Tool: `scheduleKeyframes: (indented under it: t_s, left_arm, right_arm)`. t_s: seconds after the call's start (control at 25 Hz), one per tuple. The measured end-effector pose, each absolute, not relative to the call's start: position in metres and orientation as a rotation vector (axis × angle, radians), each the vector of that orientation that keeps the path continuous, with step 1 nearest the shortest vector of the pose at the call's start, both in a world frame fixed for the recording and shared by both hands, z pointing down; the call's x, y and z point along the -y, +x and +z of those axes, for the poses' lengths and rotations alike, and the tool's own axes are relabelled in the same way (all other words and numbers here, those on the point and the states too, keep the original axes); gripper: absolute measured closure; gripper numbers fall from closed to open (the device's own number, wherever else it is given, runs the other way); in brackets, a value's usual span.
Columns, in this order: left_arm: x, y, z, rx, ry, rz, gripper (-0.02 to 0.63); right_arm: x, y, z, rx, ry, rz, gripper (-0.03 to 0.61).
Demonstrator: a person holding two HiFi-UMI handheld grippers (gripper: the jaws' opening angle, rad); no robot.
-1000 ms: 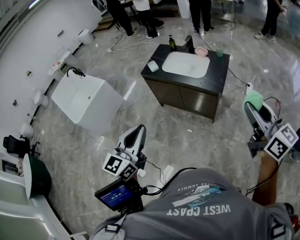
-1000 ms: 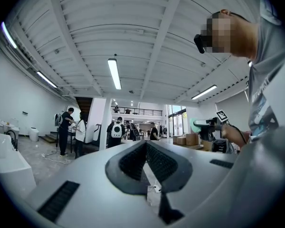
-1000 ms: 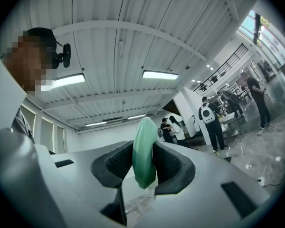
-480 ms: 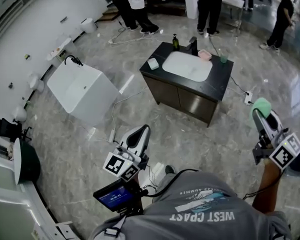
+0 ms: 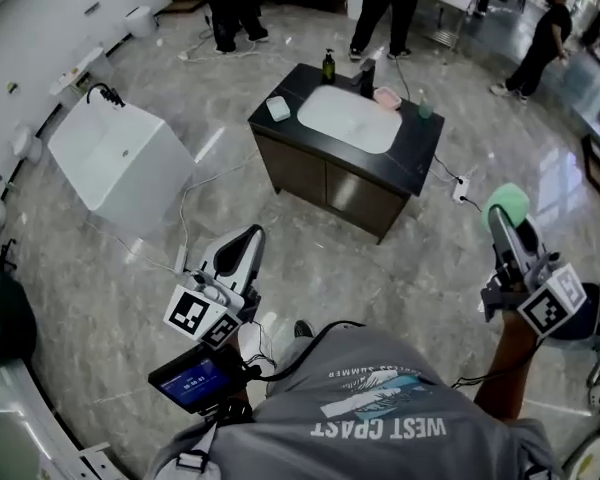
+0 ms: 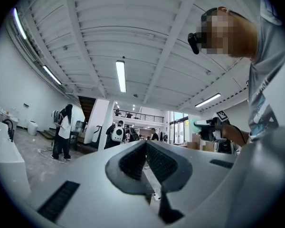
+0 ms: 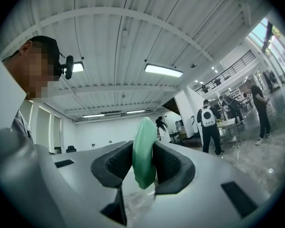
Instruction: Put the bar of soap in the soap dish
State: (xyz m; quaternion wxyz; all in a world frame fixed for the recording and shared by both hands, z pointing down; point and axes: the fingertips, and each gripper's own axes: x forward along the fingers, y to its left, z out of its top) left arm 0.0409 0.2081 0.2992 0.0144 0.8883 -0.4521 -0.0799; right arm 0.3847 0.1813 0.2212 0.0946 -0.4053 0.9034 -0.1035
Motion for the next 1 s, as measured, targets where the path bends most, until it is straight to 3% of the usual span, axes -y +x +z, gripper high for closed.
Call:
scheduleKeyframes:
  t_s: [0.48,1.0]
  left_arm:
    - [-0.176,-0.048,0.301,1.348,2.777,-0.242,0.607]
    - [-0.129,-0.054,0.312,1.372,2.723,-0.195,0.607]
  right_arm:
    - [-0.161,0.285,0.220,-2.675,-1.202,-0.306,0.455]
    - [-0.088,0.262,0.233,-2.715,-1.130,-0.374,0.455]
